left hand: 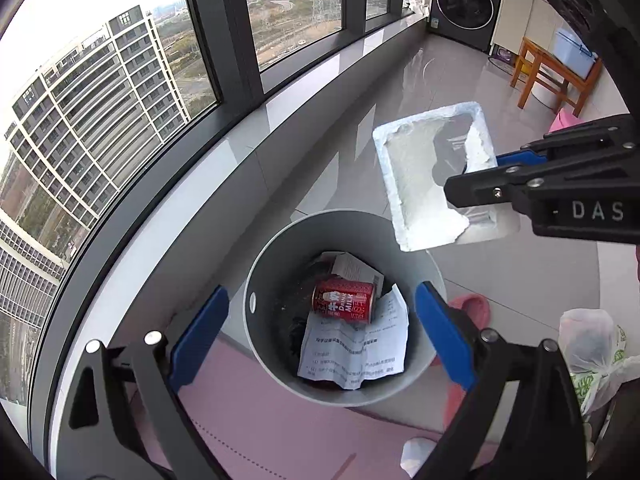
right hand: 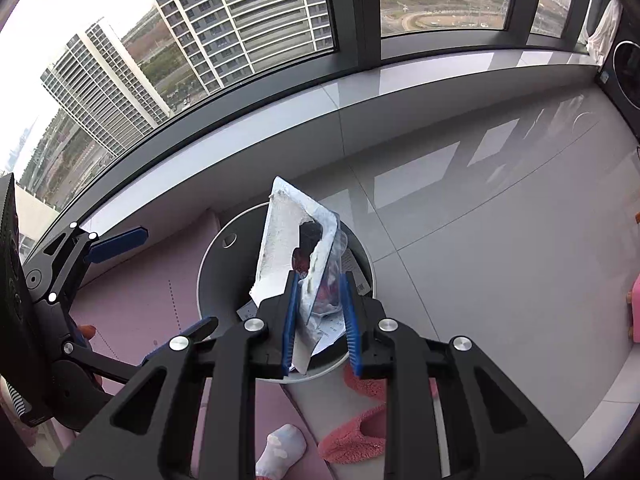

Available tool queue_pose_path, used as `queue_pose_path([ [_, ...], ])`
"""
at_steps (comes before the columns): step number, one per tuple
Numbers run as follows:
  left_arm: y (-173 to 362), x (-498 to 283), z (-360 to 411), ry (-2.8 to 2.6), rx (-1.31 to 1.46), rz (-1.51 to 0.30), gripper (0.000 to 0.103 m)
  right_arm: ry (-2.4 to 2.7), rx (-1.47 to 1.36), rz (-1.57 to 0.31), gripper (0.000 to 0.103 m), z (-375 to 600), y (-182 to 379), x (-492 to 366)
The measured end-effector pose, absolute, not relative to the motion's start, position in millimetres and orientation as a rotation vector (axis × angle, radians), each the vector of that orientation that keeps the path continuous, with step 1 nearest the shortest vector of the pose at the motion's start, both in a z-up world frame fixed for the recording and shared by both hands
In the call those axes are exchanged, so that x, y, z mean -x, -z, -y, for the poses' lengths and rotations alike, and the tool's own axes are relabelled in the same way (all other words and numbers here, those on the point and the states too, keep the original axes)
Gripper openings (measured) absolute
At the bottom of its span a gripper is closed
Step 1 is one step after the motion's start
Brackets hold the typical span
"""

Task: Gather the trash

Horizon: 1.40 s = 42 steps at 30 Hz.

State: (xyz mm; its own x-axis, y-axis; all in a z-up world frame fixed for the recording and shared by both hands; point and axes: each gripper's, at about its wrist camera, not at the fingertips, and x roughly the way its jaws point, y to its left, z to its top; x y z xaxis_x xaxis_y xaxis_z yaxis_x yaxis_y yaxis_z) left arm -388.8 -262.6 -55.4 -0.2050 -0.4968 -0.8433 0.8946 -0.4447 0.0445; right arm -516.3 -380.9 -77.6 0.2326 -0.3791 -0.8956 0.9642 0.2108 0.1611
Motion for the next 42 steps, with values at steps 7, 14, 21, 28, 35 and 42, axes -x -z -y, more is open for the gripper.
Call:
queue_pose_path([
  [7, 43.1, 373.4, 241.8, 1.782, -1.026, -0.591, 0.093, 1.098, -0.874, -0.856, 0.033, 377.3, 81.0, 500.1],
  [14, 23.5, 359.4, 224.2, 1.754, -0.995, -0.597, 0.093, 1.083, -0.848, -0.868, 0.034, 360.8, 71.5, 483.3],
  [21, -5.2, 322.0, 199.4, 1.673, -0.908, -0.685, 0.093, 1.043, -0.753, -0.910, 0.047, 334.7, 38.3, 453.6],
  [28, -32.4, 231.1, 149.1, 1.446, -0.809, -0.829, 0.093, 0.888, -0.641, -0.942, 0.069, 290.7, -0.2, 359.9],
  [35, -74.0, 115.3, 65.8, 1.175, -0.729, -0.848, 0.093, 0.753, -0.532, -0.923, 0.071, 234.3, -43.1, 248.5],
  [42, -125.4, 29.0, -16.8, 0.989, -0.715, -0.851, 0.093, 0.692, -0.484, -0.947, 0.071, 175.6, -84.1, 166.3],
])
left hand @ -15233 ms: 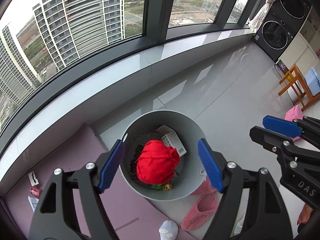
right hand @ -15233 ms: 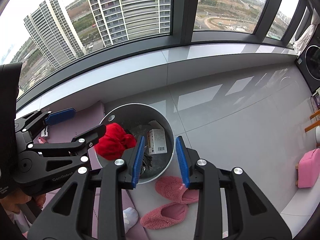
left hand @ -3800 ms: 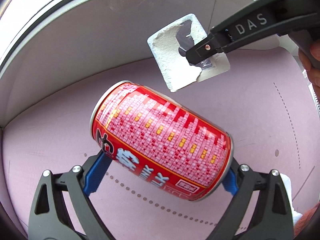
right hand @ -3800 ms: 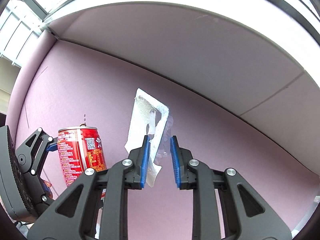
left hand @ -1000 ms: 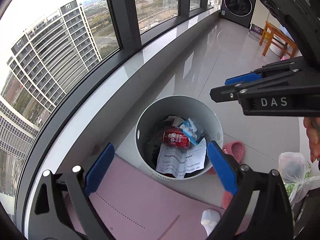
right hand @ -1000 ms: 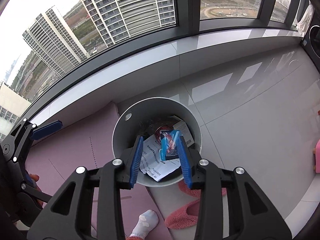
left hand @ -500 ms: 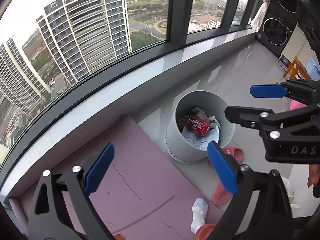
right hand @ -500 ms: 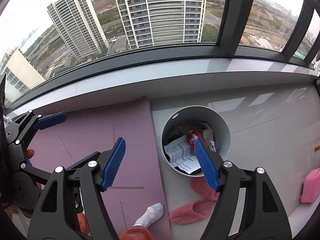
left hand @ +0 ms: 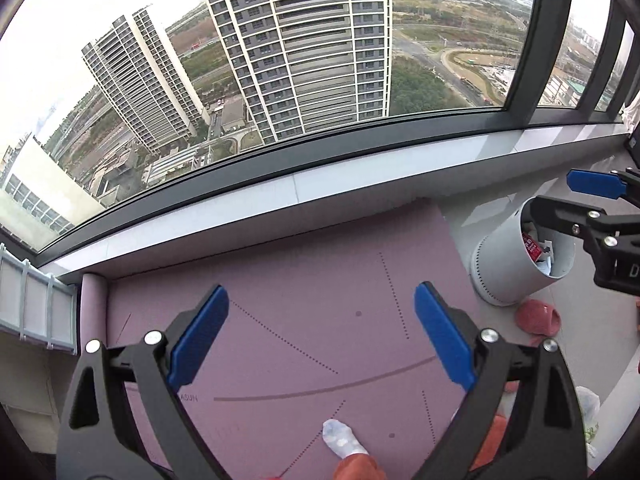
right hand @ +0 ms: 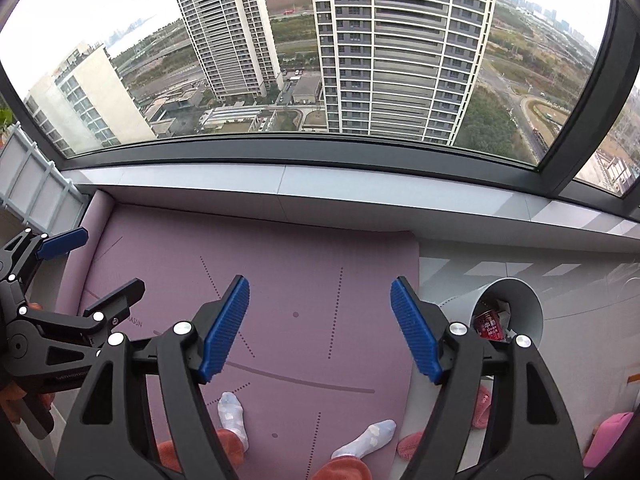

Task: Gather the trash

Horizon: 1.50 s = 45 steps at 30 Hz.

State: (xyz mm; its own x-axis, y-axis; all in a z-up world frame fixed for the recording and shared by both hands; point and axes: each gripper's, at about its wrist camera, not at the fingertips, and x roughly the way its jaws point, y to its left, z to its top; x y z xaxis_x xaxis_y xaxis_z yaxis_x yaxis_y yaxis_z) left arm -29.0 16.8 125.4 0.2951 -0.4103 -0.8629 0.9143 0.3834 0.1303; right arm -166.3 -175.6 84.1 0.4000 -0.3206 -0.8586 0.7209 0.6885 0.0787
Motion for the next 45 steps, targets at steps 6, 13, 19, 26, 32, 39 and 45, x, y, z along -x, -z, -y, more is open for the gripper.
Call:
queue_pose_path([
  [6, -171.4, -16.9, -68.2, 0.889, -0.616, -0.903, 0.093, 0.616, -0.382, -0.999, 0.071, 128.7, -123.8, 111.8],
  [13, -205.5, -33.9, -96.9, 0.784, -0.552, -0.939, 0.093, 0.519, -0.304, -0.999, 0.071, 110.9, -161.1, 79.6],
  [19, -225.3, -32.4, -106.2, 0.660, -0.463, -1.002, 0.093, 0.429, -0.273, -1.009, 0.071, 124.7, -184.4, 77.0],
  [26, -241.6, -16.0, -106.3, 0.593, -0.410, -1.028, 0.093, 0.332, -0.254, -1.022, 0.071, 128.8, -200.6, 82.7],
  [32, -247.9, -6.0, -105.4, 0.591, -0.400, -1.052, 0.093, 0.283, -0.240, -1.034, 0.071, 124.3, -207.8, 92.1],
  [39, -249.8, -13.0, -102.5, 0.633, -0.431, -1.047, 0.093, 0.284, -0.249, -1.027, 0.071, 121.3, -219.9, 95.0],
  [45, -259.1, -13.4, -100.6, 0.669, -0.453, -1.003, 0.093, 0.284, -0.247, -1.004, 0.071, 121.9, -231.1, 102.4],
])
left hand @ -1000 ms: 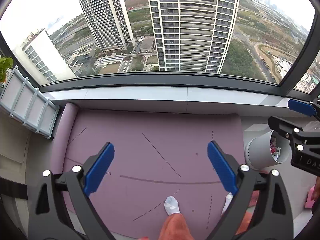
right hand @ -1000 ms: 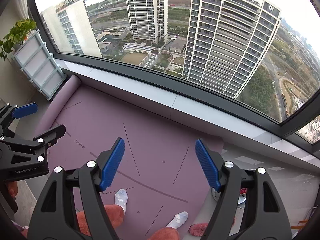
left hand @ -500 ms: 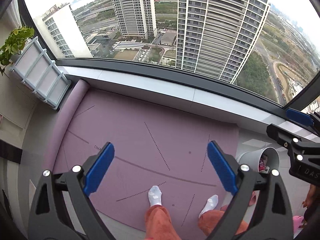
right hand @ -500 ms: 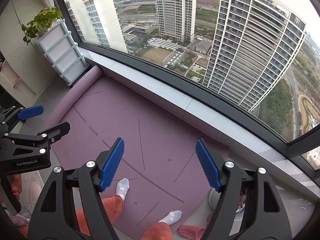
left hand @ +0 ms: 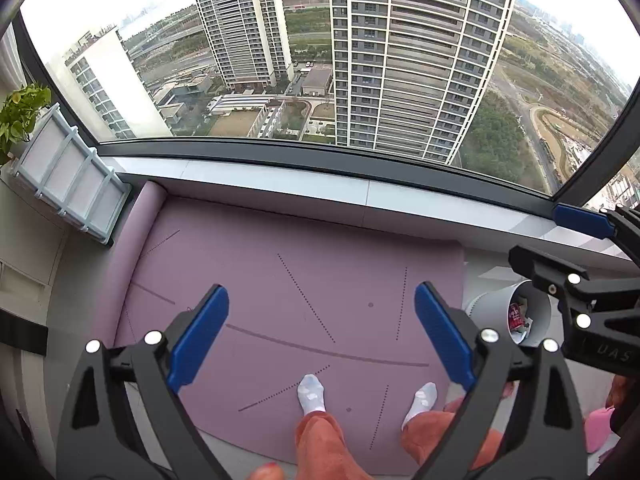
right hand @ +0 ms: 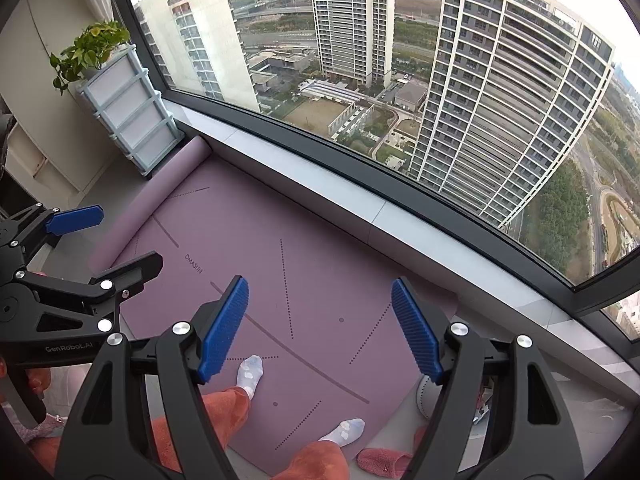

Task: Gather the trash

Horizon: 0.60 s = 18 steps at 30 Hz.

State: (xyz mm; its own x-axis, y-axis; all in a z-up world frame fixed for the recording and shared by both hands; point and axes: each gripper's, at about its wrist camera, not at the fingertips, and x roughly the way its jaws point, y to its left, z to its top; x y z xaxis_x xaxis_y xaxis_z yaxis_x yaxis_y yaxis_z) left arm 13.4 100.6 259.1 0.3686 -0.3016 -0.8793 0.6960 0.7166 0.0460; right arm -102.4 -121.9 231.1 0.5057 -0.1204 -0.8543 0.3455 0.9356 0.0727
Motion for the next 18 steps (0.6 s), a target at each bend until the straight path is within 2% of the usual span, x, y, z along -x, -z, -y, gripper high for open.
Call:
queue_pose_path([
  [18, -266.1, -19.3, -104.5, 0.673, -0.456, -0.981, 0.093, 0.314, -0.255, -0.988, 0.071, 120.9, -238.1, 104.0],
])
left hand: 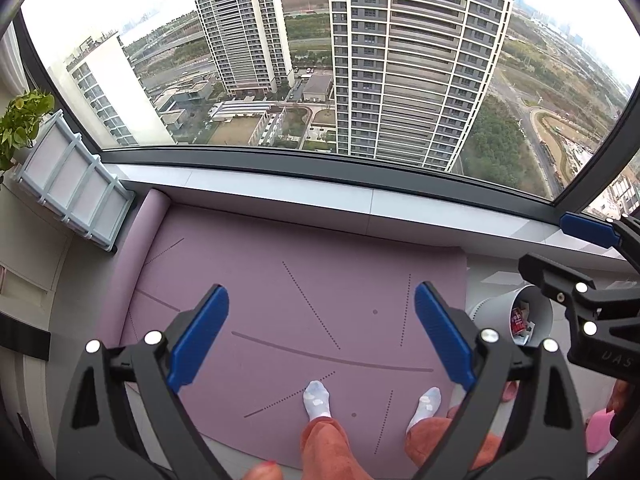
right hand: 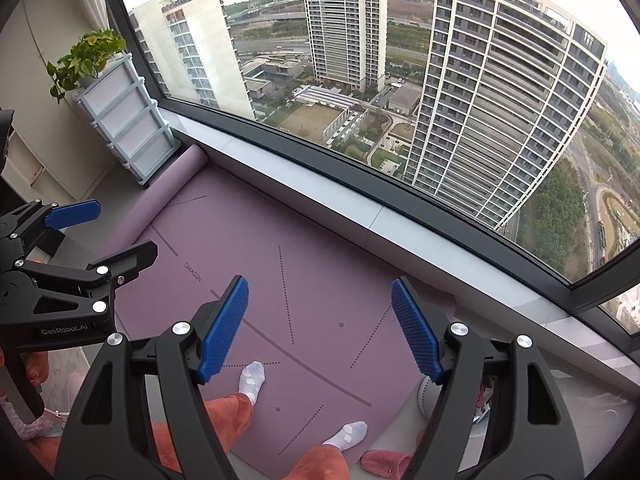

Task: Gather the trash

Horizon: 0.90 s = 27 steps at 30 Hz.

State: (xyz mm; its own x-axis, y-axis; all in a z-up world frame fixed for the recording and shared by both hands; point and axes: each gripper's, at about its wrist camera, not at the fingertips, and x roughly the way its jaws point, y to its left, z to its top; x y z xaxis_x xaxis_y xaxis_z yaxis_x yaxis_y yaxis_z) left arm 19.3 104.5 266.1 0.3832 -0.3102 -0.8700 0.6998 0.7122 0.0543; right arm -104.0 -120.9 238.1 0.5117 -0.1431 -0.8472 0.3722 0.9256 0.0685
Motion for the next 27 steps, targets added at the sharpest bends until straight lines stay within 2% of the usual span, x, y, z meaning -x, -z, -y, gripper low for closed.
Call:
queue_pose_path([
  [27, -269.8, -19.2, -104.7, 0.684, -0.452, -0.981, 0.093, 0.322, -0.253, -0.989, 0.073, 118.6, -238.9, 101.7],
])
